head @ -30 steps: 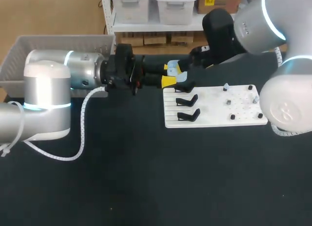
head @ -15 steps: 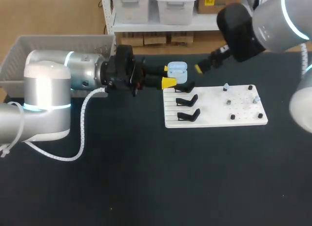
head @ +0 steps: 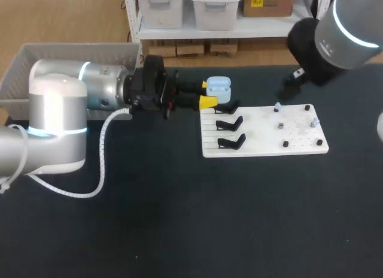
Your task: Pick up each earbud case from the left stands, insert the matching earbuds, close the lid, and place the case in the box.
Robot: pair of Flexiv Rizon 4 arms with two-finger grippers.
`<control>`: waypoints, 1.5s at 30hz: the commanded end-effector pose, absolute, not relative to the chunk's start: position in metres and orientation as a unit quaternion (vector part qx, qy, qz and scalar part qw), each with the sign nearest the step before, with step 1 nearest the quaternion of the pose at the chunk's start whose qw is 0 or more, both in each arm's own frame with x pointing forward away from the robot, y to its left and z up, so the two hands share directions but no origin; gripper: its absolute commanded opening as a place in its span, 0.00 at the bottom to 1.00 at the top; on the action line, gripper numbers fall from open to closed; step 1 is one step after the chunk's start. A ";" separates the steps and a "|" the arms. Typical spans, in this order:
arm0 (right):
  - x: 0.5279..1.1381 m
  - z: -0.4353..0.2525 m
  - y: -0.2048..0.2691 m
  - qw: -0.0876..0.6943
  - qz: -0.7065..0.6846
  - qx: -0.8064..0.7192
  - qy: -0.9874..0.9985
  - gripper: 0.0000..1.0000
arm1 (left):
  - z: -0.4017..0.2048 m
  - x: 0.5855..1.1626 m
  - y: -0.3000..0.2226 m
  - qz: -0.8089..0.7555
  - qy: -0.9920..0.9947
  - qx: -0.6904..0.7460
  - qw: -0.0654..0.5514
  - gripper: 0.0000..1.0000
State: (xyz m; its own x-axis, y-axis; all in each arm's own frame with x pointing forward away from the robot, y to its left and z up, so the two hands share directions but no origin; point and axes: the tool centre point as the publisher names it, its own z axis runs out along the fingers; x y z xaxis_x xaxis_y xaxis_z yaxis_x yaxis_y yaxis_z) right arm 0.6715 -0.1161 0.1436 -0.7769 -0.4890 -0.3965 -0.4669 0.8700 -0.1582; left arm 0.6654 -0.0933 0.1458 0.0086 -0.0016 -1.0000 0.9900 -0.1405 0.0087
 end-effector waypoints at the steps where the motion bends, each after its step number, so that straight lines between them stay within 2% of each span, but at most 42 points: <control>1: 0.673 0.137 -0.131 0.211 -0.031 -0.242 0.947 1.00 | 0.145 0.662 -0.093 -0.530 0.463 0.533 0.470 0.00; 16: 0.681 0.094 -0.173 0.130 -0.017 -0.227 0.965 1.00 | 0.145 0.662 -0.093 -0.529 0.464 0.533 0.470 0.00; 25: 0.687 0.072 -0.176 0.110 -0.020 -0.228 0.967 0.94 | 0.145 0.662 -0.093 -0.529 0.464 0.533 0.470 0.00; 30: 0.689 0.058 -0.177 0.099 -0.022 -0.227 0.969 0.87 | 0.145 0.662 -0.093 -0.529 0.464 0.533 0.470 0.00; 35: 0.693 0.046 -0.178 0.094 -0.021 -0.224 0.970 0.68 | 0.145 0.662 -0.093 -0.529 0.464 0.533 0.470 0.00; 41: 0.694 0.036 -0.178 0.087 -0.018 -0.223 0.971 0.55 | 0.145 0.662 -0.093 -0.529 0.464 0.533 0.470 0.00; 43: 0.695 0.033 -0.179 0.085 -0.017 -0.222 0.971 0.54 | 0.145 0.662 -0.093 -0.529 0.464 0.533 0.470 0.00; 45: 0.696 0.029 -0.180 0.081 -0.018 -0.221 0.972 0.58 | 0.145 0.662 -0.093 -0.529 0.464 0.533 0.470 0.00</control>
